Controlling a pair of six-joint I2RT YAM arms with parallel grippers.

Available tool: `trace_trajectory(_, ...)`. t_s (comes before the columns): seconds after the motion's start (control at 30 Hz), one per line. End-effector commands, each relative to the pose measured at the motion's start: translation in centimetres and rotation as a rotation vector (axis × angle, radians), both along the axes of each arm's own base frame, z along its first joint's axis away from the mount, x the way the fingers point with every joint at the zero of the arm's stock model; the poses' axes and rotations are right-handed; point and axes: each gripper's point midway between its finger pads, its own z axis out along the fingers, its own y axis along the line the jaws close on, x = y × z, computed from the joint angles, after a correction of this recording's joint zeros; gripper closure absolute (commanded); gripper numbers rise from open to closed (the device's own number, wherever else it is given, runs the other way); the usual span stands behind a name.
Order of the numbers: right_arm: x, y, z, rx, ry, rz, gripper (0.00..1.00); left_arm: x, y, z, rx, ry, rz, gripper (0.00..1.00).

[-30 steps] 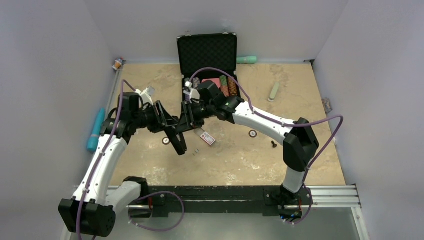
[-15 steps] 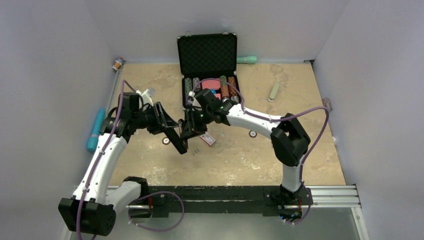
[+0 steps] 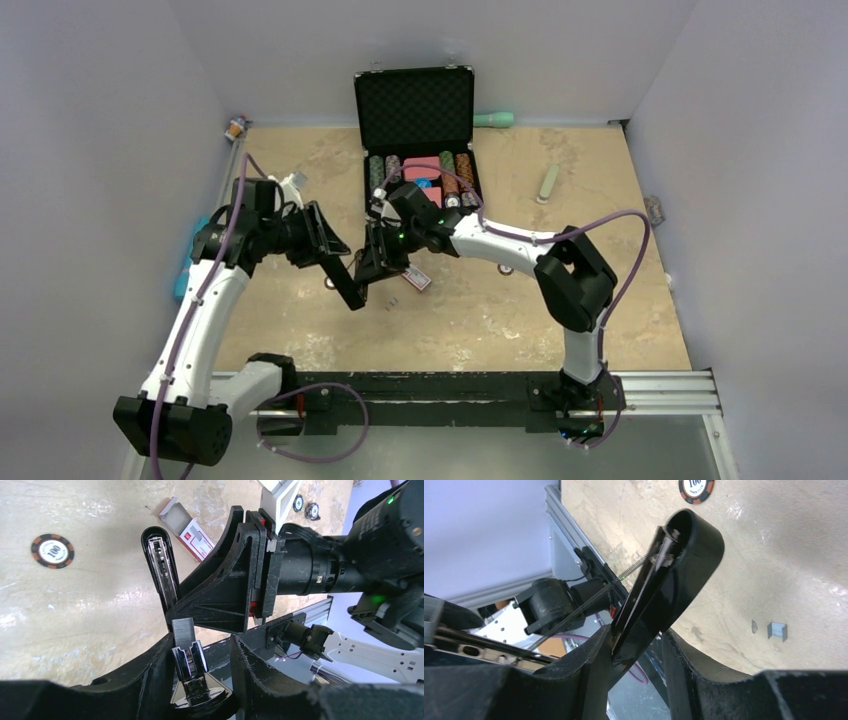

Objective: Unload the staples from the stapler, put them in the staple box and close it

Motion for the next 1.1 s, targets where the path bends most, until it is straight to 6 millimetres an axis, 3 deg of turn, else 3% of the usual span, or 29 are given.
trace_trajectory(0.0,-3.8,-1.9,-4.2,-0.099,0.074,0.042,0.60,2.7,-0.8,8.7,-0.048,-0.252,-0.022,1.00)
trace_trajectory(0.1,-6.8,-2.1,-4.9,-0.096,0.118,0.118,0.61,4.1,-0.2,9.6,0.000,-0.244,0.003,1.00)
trace_trajectory(0.2,-9.0,-2.0,-4.8,-0.102,0.125,0.191,0.63,5.6,0.5,9.1,0.059,-0.232,0.022,1.00)
trace_trajectory(0.4,-14.6,-2.6,-4.7,-0.081,0.185,0.395,0.65,8.8,1.9,4.2,0.179,-0.155,0.052,1.00)
trace_trajectory(0.57,-20.6,-4.5,-5.6,-0.088,0.253,0.573,0.66,11.4,1.6,3.7,0.177,-0.152,0.071,1.00)
trace_trajectory(0.7,-21.3,-5.2,-5.4,-0.094,0.257,0.578,0.67,13.1,1.9,2.7,0.206,-0.136,0.088,1.00)
trace_trajectory(0.97,-20.1,-4.6,-5.6,-0.098,0.235,0.569,0.99,12.9,1.4,1.8,0.176,-0.139,0.071,1.00)
trace_trajectory(1.07,-19.3,-3.9,-4.9,-0.080,0.217,0.571,1.00,12.6,1.2,1.9,0.175,-0.140,0.053,1.00)
